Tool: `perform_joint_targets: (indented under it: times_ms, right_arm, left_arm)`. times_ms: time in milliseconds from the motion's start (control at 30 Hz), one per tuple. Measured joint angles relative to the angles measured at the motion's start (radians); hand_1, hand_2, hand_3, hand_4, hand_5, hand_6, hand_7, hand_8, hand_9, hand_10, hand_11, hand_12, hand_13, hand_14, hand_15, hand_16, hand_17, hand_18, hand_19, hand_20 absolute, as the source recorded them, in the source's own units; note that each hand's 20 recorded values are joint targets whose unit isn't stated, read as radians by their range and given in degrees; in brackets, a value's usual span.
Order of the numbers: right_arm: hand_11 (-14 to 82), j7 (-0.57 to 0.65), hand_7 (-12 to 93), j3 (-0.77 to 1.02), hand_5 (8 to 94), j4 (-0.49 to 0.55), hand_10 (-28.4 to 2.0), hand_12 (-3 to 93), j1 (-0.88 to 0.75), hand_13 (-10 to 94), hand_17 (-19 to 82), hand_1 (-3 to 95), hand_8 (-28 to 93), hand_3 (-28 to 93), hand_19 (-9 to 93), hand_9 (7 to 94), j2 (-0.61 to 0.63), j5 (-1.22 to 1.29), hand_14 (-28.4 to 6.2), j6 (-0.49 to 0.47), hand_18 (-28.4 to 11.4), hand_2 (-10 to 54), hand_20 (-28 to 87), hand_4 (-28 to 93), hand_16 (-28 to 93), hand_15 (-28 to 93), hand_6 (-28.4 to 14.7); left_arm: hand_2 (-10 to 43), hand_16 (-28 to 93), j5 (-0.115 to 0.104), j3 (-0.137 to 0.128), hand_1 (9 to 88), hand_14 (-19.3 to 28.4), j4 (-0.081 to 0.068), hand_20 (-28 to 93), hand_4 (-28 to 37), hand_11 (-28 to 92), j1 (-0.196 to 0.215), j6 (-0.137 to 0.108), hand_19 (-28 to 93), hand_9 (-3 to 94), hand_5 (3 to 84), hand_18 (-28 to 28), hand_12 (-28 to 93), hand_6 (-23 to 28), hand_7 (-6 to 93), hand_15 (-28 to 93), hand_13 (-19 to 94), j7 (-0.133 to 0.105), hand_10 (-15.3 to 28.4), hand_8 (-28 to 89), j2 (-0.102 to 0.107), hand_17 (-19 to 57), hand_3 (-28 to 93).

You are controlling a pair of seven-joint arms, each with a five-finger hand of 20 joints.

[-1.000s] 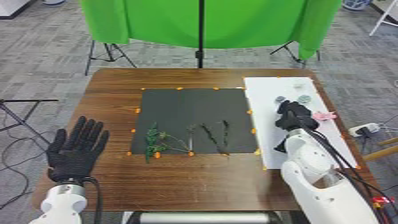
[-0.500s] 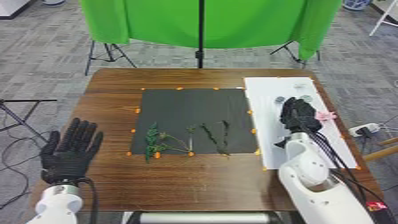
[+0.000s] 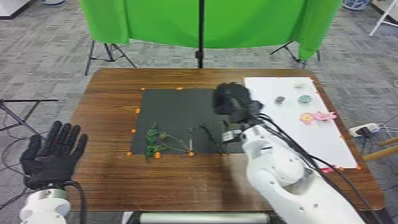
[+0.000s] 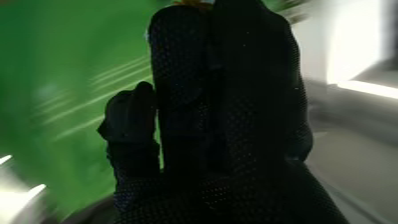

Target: Arrange flowers

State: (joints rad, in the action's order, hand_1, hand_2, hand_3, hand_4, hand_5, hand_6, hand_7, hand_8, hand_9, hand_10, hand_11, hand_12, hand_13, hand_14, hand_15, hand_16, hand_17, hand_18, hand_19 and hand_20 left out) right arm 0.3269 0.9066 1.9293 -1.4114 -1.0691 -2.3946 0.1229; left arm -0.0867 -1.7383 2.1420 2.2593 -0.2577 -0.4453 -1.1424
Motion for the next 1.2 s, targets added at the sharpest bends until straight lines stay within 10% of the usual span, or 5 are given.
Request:
perform_joint_targets:
  times_ms: [367, 1200]
  right_arm:
    - [15.9, -0.263, 47, -0.332, 70.8, -0.213, -11.9, 42.1, 0.233, 75, 40, 94.6, 0, -28, 87, 78.7, -0.128, -0.011, -5.2, 0.0, -18.6, -9.5, 42, 46, 42, 39, -1.9]
    - [16.2, -0.256, 43, -0.343, 66.5, -0.435, -13.2, 35.6, 0.235, 71, 39, 94.6, -6, -28, 85, 72.8, -0.404, -0.236, -5.6, -0.095, -18.6, -9.5, 40, 35, 38, 39, -2.8]
  left_arm:
    - [15.8, -8, -0.001, 0.03, 26.7, 16.1, -0.021, 13, -28.3, 21, -0.017, -0.013, 37, 43.1, 49.7, 13.4, 9, 10.6, 9.5, 35, 32, 0.0, 16.0, -9, 0.004, -6.6, 78]
    - [16.1, -8, -0.008, 0.097, 26.8, 16.2, -0.041, 13, -28.3, 21, -0.089, -0.022, 38, 43.1, 49.8, 13.4, 9, 10.7, 9.6, 35, 32, 0.01, 16.0, -9, 0.072, -6.6, 78]
